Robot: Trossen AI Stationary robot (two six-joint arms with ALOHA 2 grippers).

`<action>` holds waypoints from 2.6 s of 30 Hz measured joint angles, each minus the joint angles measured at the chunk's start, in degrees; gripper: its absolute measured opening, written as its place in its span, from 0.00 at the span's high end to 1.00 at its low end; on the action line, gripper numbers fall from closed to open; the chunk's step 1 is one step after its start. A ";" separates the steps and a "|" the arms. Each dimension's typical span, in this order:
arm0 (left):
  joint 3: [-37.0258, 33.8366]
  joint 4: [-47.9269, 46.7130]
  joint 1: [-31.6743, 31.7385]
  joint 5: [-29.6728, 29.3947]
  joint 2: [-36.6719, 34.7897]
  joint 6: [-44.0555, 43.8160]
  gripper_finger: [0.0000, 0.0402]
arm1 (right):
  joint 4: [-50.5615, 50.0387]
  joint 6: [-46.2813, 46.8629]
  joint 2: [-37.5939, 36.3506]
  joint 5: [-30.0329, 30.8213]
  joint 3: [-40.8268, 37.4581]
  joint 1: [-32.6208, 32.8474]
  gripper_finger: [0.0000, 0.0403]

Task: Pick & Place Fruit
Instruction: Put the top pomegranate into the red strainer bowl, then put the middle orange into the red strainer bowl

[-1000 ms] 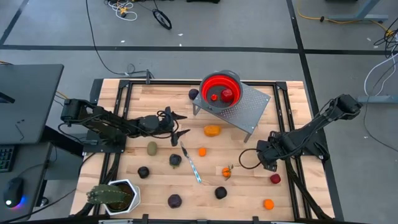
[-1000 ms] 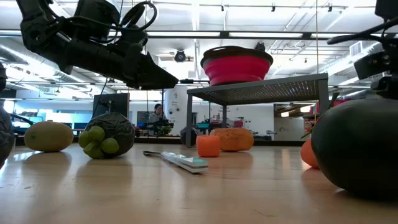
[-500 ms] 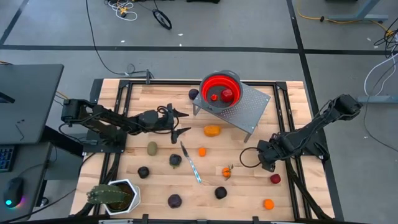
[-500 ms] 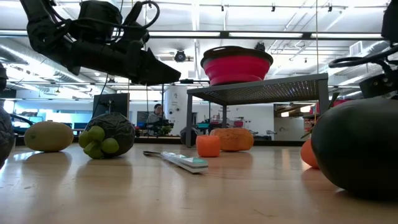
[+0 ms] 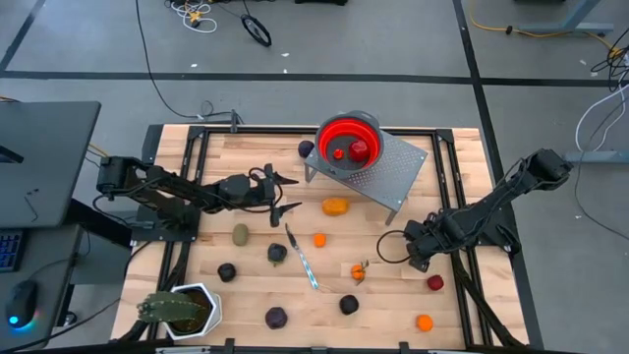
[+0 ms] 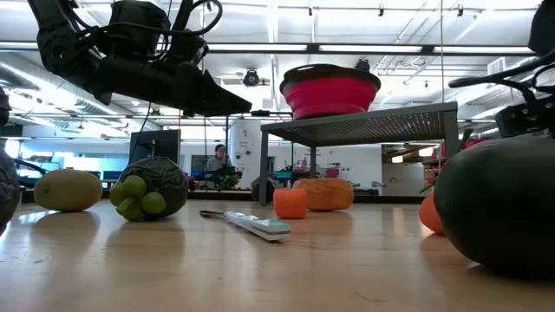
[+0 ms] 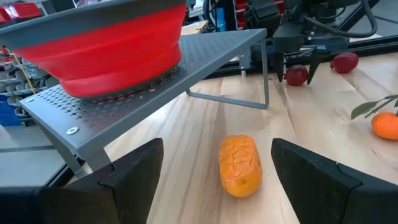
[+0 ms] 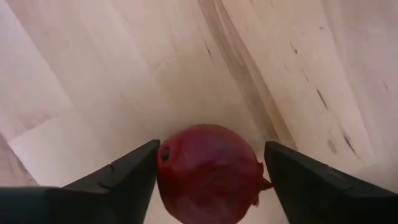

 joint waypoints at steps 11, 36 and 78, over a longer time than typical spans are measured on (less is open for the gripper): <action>-0.02 -0.02 0.00 -0.02 0.00 -0.27 0.24 | 10.71 -0.98 0.00 -4.61 0.02 0.00 0.46; -0.04 -0.02 0.00 -0.04 0.02 -0.38 0.24 | 41.76 -45.70 -4.17 29.91 15.40 -4.66 0.46; -0.04 -0.02 0.00 -0.04 0.02 -0.38 0.24 | 79.30 -64.19 6.32 12.15 16.72 -49.62 0.30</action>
